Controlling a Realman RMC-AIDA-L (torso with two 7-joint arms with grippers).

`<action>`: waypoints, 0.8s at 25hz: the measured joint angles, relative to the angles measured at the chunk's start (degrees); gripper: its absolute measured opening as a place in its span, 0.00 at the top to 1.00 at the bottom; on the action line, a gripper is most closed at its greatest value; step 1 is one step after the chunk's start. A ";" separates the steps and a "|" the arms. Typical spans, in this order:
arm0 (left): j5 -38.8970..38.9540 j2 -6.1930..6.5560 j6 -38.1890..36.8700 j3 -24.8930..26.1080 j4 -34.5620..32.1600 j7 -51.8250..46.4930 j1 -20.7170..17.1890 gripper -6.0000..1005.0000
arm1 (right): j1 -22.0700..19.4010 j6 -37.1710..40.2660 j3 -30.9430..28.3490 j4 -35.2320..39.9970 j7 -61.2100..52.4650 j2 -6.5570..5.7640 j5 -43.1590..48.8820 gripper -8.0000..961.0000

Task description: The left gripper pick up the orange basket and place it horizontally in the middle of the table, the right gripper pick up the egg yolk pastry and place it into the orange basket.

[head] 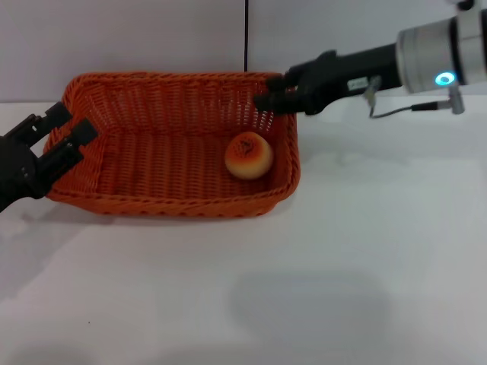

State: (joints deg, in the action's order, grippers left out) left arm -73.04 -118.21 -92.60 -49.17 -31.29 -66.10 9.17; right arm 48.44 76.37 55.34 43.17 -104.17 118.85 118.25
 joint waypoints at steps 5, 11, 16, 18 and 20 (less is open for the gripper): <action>-0.17 0.07 -0.09 0.37 0.00 0.39 -0.55 0.38 | -9.21 6.13 1.55 11.89 0.75 0.19 -9.25 0.50; 0.01 0.10 -0.18 0.89 0.18 4.79 -3.59 0.38 | -22.26 6.45 3.30 13.78 13.31 0.15 -25.78 0.44; 0.05 0.14 -0.21 1.96 1.83 6.44 -4.19 0.38 | -27.49 6.45 2.77 6.80 24.04 0.08 -34.94 0.44; 0.06 0.20 -0.21 3.05 4.07 8.92 -4.22 0.38 | -28.59 6.57 2.75 3.98 27.75 0.16 -37.90 0.44; 0.11 0.16 -0.24 3.32 4.52 9.70 -4.23 0.38 | -29.58 6.68 2.72 1.41 30.52 0.16 -40.47 0.44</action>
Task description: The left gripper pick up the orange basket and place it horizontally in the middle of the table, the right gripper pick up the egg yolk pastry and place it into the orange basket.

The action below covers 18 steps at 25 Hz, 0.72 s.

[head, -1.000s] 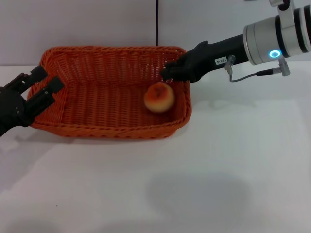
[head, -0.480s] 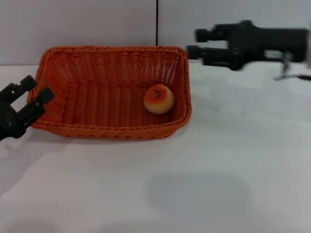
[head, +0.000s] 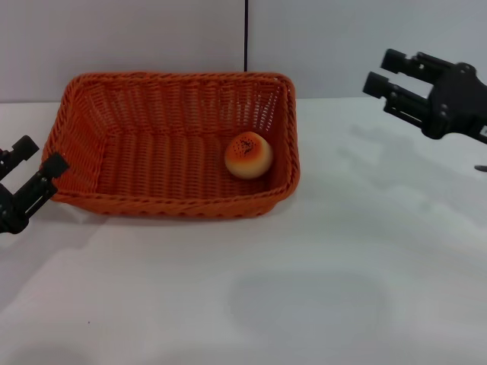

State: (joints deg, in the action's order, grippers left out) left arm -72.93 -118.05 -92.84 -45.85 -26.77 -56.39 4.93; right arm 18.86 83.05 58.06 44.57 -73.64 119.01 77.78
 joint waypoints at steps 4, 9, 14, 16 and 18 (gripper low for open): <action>0.00 -0.10 -0.05 0.19 0.35 0.43 0.00 0.38 | -0.96 0.05 -3.01 -5.62 6.67 0.01 -2.30 0.44; 0.08 -0.23 -1.43 1.69 4.01 4.10 -0.02 0.38 | -0.94 0.94 -7.35 -9.75 11.32 0.02 -2.60 0.44; 0.15 -0.22 -1.75 3.79 7.13 5.94 0.04 0.38 | -0.76 5.19 -10.73 -16.90 18.81 -0.08 -7.05 0.44; 0.12 -0.20 -1.75 3.98 7.94 6.82 0.17 0.38 | -1.16 7.58 -11.12 -18.98 22.53 -0.10 -8.50 0.44; 0.07 -0.10 -1.84 3.98 8.50 7.47 0.27 0.38 | -1.75 9.57 -11.58 -20.32 25.55 -0.03 -9.07 0.44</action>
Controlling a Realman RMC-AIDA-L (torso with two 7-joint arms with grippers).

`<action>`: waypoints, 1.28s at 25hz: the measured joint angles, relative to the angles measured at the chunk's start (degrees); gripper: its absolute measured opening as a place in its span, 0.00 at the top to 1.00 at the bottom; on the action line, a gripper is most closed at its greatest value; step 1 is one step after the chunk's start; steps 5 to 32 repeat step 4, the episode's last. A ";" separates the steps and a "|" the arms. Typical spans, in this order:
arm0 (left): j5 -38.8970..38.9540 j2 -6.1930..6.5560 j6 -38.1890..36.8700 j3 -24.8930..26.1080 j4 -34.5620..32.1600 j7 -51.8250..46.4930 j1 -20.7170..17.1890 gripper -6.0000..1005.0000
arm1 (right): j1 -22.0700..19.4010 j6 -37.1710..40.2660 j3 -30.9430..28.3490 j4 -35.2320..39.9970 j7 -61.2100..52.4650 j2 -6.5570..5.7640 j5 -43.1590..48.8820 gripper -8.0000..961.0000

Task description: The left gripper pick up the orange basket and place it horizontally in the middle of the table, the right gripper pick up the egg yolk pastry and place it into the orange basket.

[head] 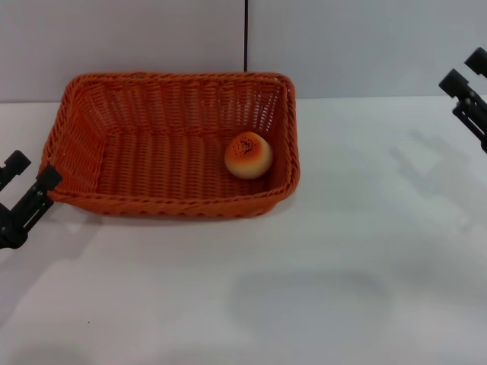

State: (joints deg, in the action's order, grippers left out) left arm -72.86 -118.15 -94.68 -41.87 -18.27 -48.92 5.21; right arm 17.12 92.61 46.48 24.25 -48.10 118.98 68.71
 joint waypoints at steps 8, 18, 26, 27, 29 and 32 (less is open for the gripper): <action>0.13 -0.01 -0.57 0.92 0.34 0.72 -0.15 0.38 | -0.85 2.70 -2.35 -2.77 3.20 0.07 -0.19 0.44; 0.13 -0.01 -0.57 0.92 0.34 0.72 -0.15 0.38 | -0.85 2.70 -2.35 -2.77 3.20 0.07 -0.19 0.44; 0.13 -0.01 -0.57 0.92 0.34 0.72 -0.15 0.38 | -0.85 2.70 -2.35 -2.77 3.20 0.07 -0.19 0.44; 0.13 -0.01 -0.57 0.92 0.34 0.72 -0.15 0.38 | -0.85 2.70 -2.35 -2.77 3.20 0.07 -0.19 0.44; 0.13 -0.01 -0.57 0.92 0.34 0.72 -0.15 0.38 | -0.85 2.70 -2.35 -2.77 3.20 0.07 -0.19 0.44; 0.13 -0.01 -0.57 0.92 0.34 0.72 -0.15 0.38 | -0.85 2.70 -2.35 -2.77 3.20 0.07 -0.19 0.44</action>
